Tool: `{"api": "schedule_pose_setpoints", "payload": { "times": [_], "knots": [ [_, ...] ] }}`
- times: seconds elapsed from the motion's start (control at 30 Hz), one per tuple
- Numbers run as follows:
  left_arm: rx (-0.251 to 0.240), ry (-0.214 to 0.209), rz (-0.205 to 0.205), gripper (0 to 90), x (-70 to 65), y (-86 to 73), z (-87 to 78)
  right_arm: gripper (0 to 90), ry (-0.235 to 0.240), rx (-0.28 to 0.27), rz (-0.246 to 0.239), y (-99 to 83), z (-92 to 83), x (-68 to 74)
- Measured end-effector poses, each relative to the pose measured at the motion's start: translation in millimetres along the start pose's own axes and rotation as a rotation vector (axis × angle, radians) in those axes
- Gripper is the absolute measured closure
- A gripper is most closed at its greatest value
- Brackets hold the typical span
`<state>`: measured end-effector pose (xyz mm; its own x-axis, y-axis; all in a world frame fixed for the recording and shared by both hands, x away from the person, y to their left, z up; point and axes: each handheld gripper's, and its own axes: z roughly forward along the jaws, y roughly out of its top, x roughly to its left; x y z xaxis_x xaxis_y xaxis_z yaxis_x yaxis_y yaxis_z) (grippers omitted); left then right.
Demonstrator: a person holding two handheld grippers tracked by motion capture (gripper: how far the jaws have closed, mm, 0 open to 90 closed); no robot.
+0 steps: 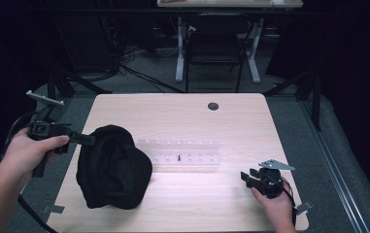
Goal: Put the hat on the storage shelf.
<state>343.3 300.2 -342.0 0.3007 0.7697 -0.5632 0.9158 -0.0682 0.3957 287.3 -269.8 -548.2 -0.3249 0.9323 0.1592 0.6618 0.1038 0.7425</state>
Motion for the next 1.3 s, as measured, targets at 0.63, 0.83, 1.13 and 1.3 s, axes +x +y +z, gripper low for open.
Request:
{"api": "schedule_pose_setpoints", "payload": {
  "times": [0.63, 0.83, 1.13, 1.3],
  "knots": [
    [-0.078, -0.055, 0.054, 87.2, -42.8, 24.3, -23.8, 56.0, 0.004, 0.0, -0.006, 0.6, 0.7, 1.1],
    [-0.079, -0.058, 0.07, 87.1, -51.4, 34.4, -16.7, 55.7, 0.005, 0.004, -0.007, 1.0, 2.4, 2.4],
    [-0.092, -0.051, 0.076, 87.1, -64.6, 49.0, -9.9, 56.9, -0.003, 0.009, -0.043, 1.6, 3.3, 6.7],
    [-0.111, -0.053, 0.085, 87.1, -72.2, 60.3, -5.9, 57.2, -0.004, 0.016, -0.059, 1.8, 3.6, 7.8]
  ]
}}
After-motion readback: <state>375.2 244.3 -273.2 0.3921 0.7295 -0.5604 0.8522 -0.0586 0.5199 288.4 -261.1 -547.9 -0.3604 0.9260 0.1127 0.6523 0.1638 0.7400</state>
